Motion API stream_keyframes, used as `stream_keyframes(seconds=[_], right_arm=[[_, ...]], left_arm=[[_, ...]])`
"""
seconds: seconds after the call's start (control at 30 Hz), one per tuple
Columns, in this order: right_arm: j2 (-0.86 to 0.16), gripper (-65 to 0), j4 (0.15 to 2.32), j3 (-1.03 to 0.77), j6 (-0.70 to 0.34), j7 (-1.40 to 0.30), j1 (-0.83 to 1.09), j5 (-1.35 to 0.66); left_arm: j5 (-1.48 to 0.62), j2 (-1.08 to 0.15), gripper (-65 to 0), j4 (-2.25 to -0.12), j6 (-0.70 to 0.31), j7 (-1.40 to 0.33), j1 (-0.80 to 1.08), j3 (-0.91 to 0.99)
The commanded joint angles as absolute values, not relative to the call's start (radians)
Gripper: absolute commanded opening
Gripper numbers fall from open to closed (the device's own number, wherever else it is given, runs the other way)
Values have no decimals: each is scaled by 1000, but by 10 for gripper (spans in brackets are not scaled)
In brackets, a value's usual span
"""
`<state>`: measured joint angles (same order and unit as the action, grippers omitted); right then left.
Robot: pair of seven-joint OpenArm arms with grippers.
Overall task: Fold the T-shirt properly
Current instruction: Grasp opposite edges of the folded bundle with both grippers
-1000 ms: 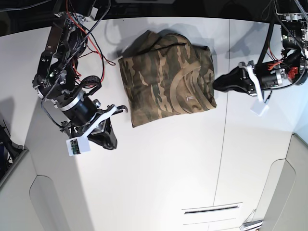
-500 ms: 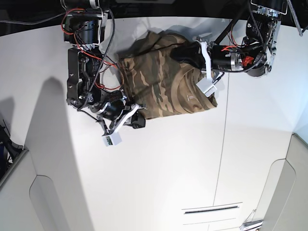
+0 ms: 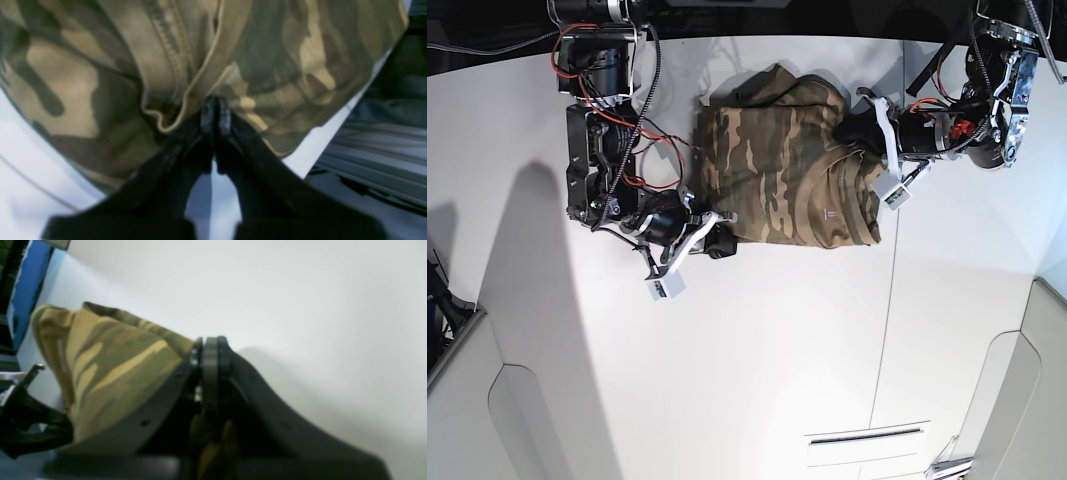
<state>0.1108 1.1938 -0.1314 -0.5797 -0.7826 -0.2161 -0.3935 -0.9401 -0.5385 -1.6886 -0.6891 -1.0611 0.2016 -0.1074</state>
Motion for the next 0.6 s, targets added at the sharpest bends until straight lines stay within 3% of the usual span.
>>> stream_keyframes(seconds=[0.0, 0.27, 0.57], right_arm=[[114, -650, 1213, -129, -591, -771, -237, -429], [113, -650, 1230, -129, -592, -812, -236, -482], [115, -650, 1283, -129, -592, -747, -247, -478]], left_arm=[[-915, -558, -635, -1702, -698, -1052, 182, -102], [-859, -600, -635, -1703, -698, -1037, 68, -102], [-1109, -693, -635, -1723, -698, -1127, 40, -97]])
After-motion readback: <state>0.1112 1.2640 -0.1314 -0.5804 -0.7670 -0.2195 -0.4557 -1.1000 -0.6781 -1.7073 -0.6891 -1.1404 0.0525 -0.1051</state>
